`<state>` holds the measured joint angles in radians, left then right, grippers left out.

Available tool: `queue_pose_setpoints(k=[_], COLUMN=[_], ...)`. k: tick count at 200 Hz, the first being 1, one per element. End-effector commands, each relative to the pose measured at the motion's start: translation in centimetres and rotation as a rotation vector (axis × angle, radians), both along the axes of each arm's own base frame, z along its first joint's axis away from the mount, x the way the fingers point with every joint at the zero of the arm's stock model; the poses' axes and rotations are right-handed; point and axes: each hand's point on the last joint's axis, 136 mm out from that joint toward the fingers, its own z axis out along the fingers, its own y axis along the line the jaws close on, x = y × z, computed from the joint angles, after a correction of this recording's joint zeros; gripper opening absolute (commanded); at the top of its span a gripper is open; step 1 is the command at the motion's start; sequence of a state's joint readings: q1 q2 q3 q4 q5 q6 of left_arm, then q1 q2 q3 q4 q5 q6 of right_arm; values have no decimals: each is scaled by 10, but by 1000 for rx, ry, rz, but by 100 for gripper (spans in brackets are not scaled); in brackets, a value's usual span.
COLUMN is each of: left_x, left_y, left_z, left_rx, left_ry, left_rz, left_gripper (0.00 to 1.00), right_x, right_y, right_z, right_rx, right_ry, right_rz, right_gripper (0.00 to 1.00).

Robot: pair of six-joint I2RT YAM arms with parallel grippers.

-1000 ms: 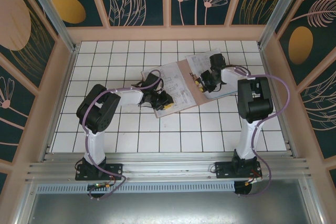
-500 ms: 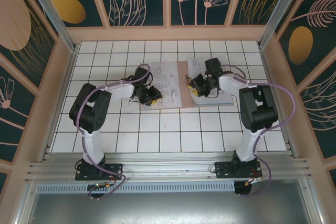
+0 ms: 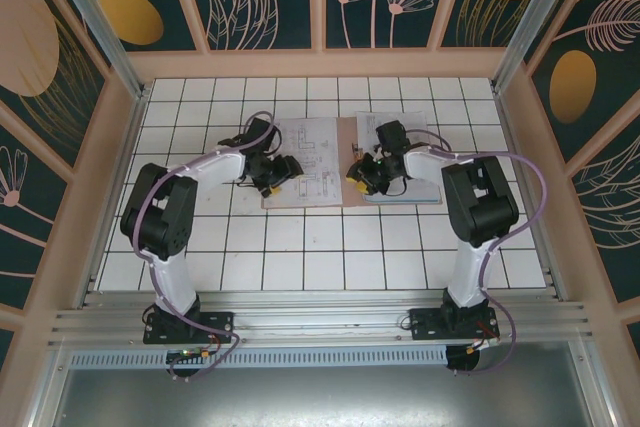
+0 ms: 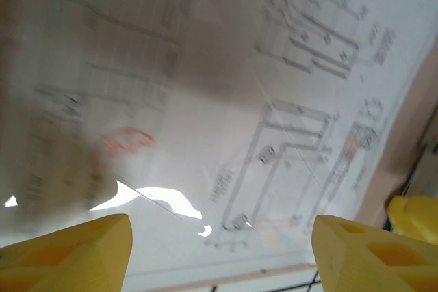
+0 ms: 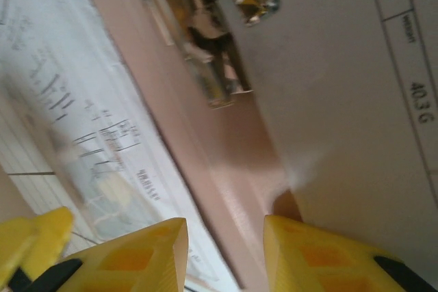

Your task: Put the files into the folder

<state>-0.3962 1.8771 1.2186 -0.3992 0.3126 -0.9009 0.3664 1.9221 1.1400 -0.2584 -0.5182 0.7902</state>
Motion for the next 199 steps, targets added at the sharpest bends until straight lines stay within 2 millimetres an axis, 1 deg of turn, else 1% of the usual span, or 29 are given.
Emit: queue_pose_setpoints(k=[1, 29, 49, 83, 110, 163, 184, 199], left_x=[6, 11, 10, 8, 5, -6, -8, -6], left_y=[25, 44, 51, 51, 52, 50, 44, 34], left_z=[5, -2, -8, -17, -22, -32, -32, -28], left_rx=[27, 40, 47, 53, 56, 37, 2, -59], left_ry=[-4, 11, 21, 39, 49, 72, 67, 44], left_rz=[37, 67, 69, 59, 61, 46, 36, 22], left_gripper=[72, 73, 74, 76, 77, 77, 76, 75], right_x=[-4, -14, -22, -31, -31, -33, -34, -35], right_y=[0, -9, -18, -26, -27, -26, -26, -26], right_z=[-11, -26, -36, -47, -49, -51, -52, -53], right_rx=[-13, -71, -125, -158, -158, -156, -152, -151], right_ry=[7, 47, 76, 113, 117, 122, 125, 128], right_rz=[42, 52, 58, 64, 64, 61, 61, 61], right_gripper=[35, 35, 35, 35, 35, 35, 35, 35])
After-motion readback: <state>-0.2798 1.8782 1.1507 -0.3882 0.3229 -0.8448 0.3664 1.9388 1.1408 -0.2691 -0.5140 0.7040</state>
